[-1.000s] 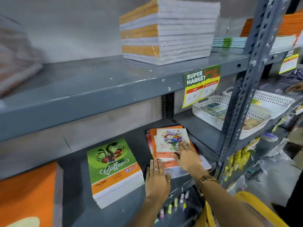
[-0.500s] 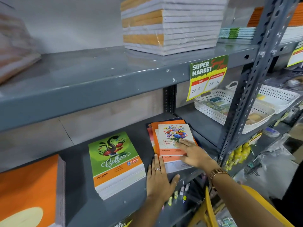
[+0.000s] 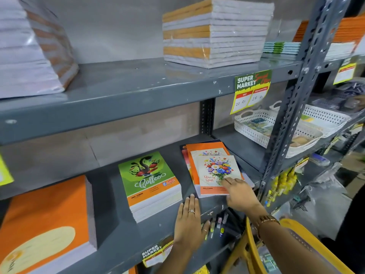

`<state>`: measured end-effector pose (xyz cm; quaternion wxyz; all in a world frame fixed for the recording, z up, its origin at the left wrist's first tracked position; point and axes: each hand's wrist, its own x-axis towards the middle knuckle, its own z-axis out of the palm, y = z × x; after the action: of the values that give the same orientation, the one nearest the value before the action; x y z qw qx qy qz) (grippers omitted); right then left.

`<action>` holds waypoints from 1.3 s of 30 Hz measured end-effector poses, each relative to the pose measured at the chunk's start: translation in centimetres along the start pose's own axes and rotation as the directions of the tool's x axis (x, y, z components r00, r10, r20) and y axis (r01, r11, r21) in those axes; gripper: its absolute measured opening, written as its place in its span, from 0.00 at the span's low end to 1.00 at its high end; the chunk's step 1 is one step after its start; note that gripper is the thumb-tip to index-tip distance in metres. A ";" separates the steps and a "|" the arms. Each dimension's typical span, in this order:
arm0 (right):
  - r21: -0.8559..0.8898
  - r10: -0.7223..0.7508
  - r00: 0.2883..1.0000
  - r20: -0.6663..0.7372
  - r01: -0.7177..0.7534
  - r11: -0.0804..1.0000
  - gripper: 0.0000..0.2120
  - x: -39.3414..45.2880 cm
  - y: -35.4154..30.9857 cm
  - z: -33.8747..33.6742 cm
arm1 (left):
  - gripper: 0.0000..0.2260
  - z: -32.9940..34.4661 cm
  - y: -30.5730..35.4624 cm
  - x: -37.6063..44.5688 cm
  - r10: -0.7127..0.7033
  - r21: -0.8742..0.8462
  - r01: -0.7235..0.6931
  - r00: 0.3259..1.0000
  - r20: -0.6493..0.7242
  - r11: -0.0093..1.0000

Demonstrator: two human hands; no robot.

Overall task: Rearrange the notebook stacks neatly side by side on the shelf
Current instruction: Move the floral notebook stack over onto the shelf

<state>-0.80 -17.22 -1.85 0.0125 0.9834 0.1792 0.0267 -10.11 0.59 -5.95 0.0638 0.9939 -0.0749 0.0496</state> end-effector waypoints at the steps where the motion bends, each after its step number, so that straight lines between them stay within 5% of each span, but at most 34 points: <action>1: -0.001 0.019 1.000 -0.011 -0.019 1.000 0.26 -0.7 -0.5 0.1 | 0.34 -0.1 0.0 -0.8 0.042 0.052 -0.039 0.998 -0.044 0.998; 5: 0.033 0.091 0.991 -0.102 -0.088 0.996 0.28 -2.1 -2.1 -1.3 | 0.37 -0.8 -0.3 -2.6 0.025 0.016 -0.026 0.999 0.024 1.000; 10: 0.064 0.036 0.844 -0.535 -0.002 0.998 0.32 -3.1 -5.9 -5.6 | 0.32 -1.5 -3.0 -4.0 -0.092 0.018 0.091 0.985 0.143 0.996; 17: -0.025 -0.178 0.727 -0.663 0.216 0.976 0.22 -3.4 -12.3 -7.0 | 0.32 -2.0 -9.0 -9.5 -0.203 0.079 0.195 0.972 0.117 0.978; 26: 0.001 -0.311 0.737 -0.601 0.389 0.921 0.26 -1.5 -18.8 -6.0 | 0.31 -3.0 -11.9 -12.1 -0.314 0.016 0.315 0.938 0.145 0.949; 32: 0.317 -0.241 0.959 -0.147 0.276 0.907 0.31 2.1 -18.7 -4.9 | 0.31 -3.0 -13.2 -12.8 -0.301 -0.025 0.309 0.940 0.163 0.951; 39: 0.413 -0.230 0.972 -0.040 0.226 0.882 0.32 3.5 -18.1 -5.7 | 0.31 -2.5 -13.2 -12.2 -0.306 -0.010 0.312 0.938 0.164 0.950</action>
<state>-4.17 1.02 3.44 -0.1926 0.9357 0.2950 -0.0188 -20.31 15.58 -6.40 0.0822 0.9928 0.0763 -0.0428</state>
